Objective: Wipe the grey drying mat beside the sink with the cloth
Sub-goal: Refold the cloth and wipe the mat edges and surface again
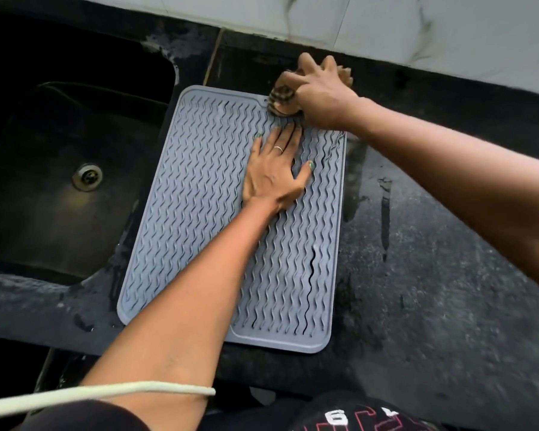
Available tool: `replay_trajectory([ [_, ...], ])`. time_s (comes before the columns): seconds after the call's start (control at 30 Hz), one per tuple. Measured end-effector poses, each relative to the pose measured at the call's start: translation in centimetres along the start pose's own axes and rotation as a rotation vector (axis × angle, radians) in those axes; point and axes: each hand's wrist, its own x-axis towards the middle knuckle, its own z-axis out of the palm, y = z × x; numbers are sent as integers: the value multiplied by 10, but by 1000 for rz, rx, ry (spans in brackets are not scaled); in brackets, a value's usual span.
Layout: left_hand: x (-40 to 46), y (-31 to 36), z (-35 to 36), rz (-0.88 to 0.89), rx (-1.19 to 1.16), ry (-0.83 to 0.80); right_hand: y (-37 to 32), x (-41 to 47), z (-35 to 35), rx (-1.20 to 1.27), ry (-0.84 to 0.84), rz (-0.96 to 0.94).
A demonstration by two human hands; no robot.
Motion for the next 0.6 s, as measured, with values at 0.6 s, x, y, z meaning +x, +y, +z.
replay_trajectory([
  [0.6, 0, -1, 0, 2, 37, -14, 4, -36, 6, 13, -6, 64],
])
